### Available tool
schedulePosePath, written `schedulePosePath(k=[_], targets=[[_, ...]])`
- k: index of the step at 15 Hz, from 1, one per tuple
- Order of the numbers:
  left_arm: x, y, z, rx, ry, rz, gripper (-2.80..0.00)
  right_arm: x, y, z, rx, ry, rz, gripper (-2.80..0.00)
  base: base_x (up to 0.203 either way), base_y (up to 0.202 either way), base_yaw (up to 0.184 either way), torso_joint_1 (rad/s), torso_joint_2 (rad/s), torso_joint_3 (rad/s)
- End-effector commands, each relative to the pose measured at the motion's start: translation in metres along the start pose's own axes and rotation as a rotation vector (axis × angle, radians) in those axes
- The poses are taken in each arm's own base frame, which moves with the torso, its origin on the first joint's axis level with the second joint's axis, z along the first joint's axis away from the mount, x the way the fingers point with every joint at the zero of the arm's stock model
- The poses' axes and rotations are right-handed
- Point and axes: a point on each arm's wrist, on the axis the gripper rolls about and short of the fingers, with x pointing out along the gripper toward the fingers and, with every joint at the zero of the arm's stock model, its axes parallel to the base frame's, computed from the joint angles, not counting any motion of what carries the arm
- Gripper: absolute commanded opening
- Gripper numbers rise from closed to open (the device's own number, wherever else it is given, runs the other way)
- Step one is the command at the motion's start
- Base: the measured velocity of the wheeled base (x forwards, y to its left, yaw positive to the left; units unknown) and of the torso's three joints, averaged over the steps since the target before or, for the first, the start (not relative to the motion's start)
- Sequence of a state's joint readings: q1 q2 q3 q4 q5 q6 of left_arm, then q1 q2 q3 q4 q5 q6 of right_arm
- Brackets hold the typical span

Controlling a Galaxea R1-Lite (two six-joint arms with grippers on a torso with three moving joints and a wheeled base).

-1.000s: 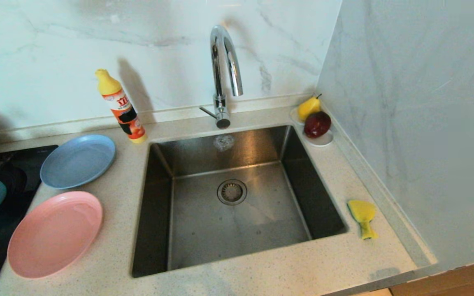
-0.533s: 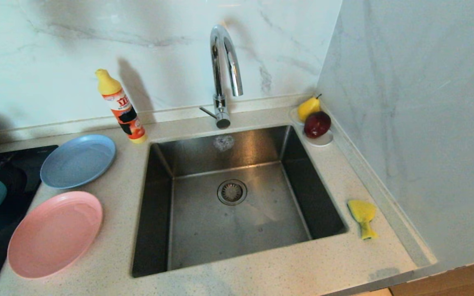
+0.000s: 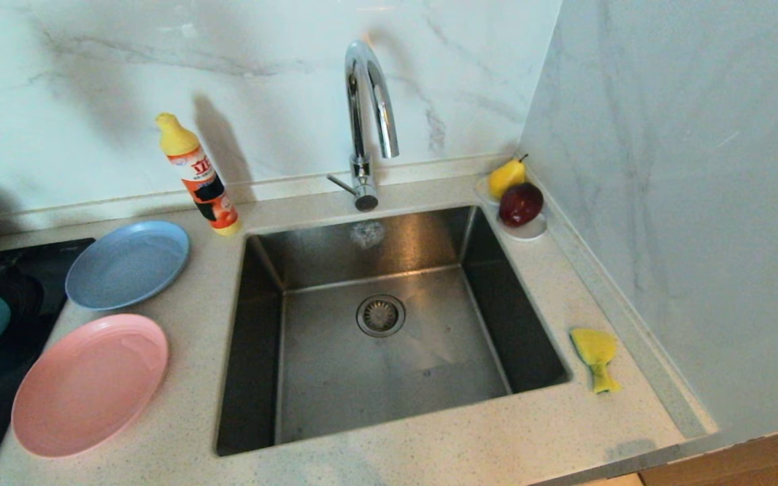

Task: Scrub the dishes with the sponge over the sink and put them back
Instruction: Place the plate on the plate

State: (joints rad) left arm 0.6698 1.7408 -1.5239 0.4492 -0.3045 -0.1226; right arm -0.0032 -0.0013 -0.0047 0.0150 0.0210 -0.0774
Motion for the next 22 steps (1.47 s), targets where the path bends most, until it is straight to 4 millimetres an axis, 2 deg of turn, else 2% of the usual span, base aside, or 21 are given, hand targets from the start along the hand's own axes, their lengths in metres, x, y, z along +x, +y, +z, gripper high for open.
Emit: schedulePosePath(k=[1, 11, 22], targets=[[0.031, 0.013, -0.012, -0.039, 0.097, -0.007, 0.0, 0.0, 0.0, 0.0, -0.002, 0.002, 0.001, -2.8, 0.0, 0.0, 0.0, 0.0, 0.0, 0.0], [0.072, 0.028, -0.032, -0.124, 0.224, -0.037, 0.0, 0.0, 0.0, 0.0, -0.001, 0.002, 0.001, -2.8, 0.0, 0.0, 0.0, 0.0, 0.0, 0.0], [0.095, 0.035, -0.041, -0.174, 0.248, -0.082, 0.0, 0.0, 0.0, 0.0, -0.001, 0.002, 0.001, -2.8, 0.0, 0.0, 0.0, 0.0, 0.0, 0.0]])
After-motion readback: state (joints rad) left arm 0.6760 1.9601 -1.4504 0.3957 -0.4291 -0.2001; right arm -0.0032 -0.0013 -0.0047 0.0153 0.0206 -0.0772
